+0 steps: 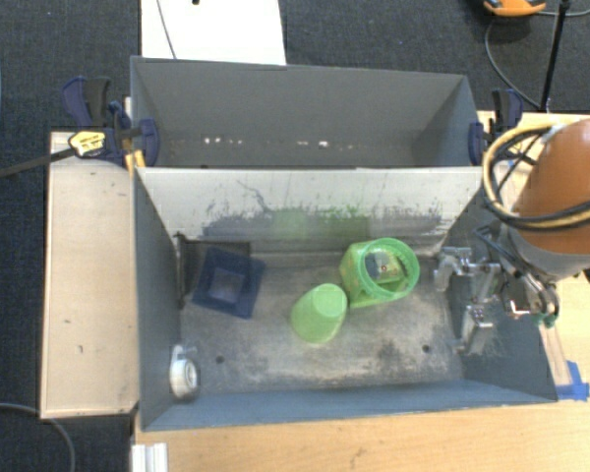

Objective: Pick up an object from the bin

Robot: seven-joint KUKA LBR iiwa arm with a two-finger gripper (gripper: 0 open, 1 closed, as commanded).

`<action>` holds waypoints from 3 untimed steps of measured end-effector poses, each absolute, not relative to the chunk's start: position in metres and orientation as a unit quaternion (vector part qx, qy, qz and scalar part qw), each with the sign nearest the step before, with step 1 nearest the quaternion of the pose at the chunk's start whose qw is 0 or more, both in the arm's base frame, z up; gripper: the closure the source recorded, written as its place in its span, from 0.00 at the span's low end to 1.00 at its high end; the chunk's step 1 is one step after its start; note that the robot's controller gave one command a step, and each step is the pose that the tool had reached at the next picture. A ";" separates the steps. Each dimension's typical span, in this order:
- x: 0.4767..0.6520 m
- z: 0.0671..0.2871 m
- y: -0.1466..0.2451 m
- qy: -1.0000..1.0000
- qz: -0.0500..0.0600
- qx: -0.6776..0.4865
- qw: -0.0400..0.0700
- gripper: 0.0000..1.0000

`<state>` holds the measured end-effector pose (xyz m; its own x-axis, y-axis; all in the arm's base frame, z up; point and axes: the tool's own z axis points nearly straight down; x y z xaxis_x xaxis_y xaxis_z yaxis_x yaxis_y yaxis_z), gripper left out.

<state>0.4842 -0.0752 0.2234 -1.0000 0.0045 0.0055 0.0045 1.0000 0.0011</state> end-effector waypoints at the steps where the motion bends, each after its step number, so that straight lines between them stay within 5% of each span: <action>1: 0.486 0.227 -0.075 -1.000 0.000 -0.001 -0.001 0.00; 2: 0.498 0.184 -0.062 -0.998 0.000 0.063 -0.002 0.00; 3: 0.521 0.165 -0.041 -0.976 0.000 0.217 -0.001 0.00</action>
Offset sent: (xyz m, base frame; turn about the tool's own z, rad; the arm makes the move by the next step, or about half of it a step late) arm 0.0391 0.0464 -0.1534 -0.4478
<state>0.5212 -0.0407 0.1648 -0.9054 -0.4246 -0.0023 -0.4246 0.9054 -0.0013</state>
